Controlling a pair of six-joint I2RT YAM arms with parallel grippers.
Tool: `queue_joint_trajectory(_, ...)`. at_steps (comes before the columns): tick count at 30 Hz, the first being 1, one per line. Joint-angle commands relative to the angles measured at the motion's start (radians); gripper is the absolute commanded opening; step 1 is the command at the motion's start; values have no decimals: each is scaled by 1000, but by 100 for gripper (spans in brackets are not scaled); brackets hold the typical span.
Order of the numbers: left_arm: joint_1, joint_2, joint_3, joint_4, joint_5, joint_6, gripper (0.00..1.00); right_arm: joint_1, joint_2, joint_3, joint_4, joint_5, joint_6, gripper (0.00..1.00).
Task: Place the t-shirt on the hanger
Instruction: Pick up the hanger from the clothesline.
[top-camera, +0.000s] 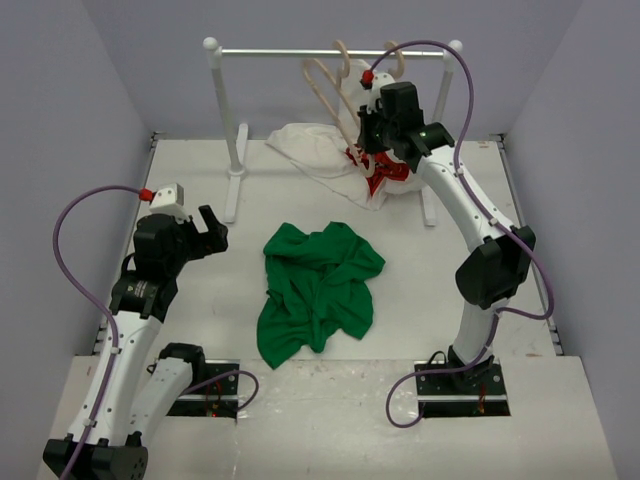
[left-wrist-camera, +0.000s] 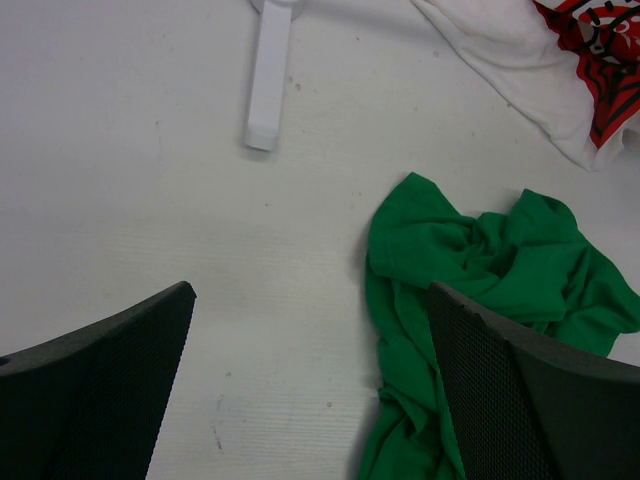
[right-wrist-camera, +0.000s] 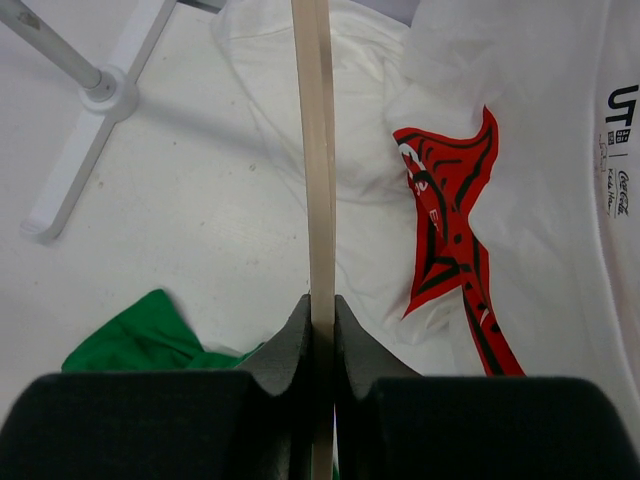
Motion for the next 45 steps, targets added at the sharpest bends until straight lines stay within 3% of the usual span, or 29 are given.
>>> queue_joint_trajectory(1,-4,-7,-5,44,14,23,100,0,-29,-6,52,-5,7,1)
queue_joint_trajectory(20,-5,22,2,50,28,17,100,-24,-212,-175,205,-2,76,0)
queue_joint_trajectory(23,-4,34,7,50,70,11,100,-30,-229,-190,209,-10,79,0)
queue_joint_trajectory(27,-4,67,8,79,199,-25,100,-30,-316,-233,93,-29,101,0)
queue_joint_trajectory(31,-28,172,34,125,301,-58,100,-25,-525,-470,65,-113,151,0)
queue_joint_trajectory(36,-284,362,123,146,120,-116,100,-24,-820,-739,107,-87,195,0)
queue_joint_trajectory(39,-511,506,197,153,-33,-148,100,-24,-995,-793,52,-26,203,0)
queue_joint_trajectory(45,-700,720,309,112,-191,-131,94,-24,-1187,-776,-96,163,204,0)
